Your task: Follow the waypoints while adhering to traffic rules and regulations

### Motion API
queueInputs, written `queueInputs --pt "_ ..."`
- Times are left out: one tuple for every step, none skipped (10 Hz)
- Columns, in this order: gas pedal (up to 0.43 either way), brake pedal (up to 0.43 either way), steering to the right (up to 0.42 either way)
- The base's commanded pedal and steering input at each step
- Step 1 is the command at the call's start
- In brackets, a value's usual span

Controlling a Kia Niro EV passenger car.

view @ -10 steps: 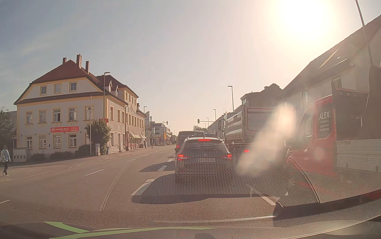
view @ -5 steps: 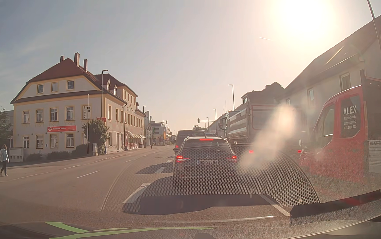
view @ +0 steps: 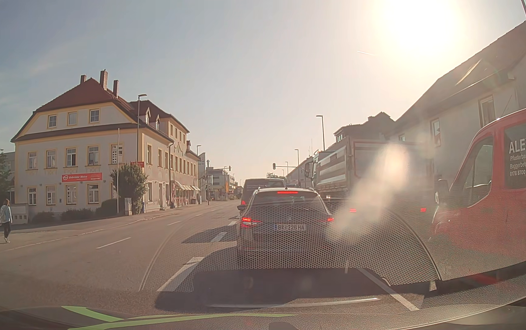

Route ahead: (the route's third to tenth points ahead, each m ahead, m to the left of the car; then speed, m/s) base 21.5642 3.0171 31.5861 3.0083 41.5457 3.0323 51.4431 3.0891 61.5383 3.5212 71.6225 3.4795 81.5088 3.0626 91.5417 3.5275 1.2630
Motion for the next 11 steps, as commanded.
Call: queueInputs --pt "0.000 0.195 0.001" --pt "0.000 0.207 0.001" --pt "0.000 0.207 0.001" --pt "0.000 0.201 0.002" --pt "0.000 0.201 0.001" --pt "0.000 0.207 0.001" --pt "0.000 0.201 0.001" --pt "0.000 0.207 0.001" --pt "0.000 0.207 0.001" --pt "0.000 0.201 0.001" --pt "0.000 0.207 0.002"
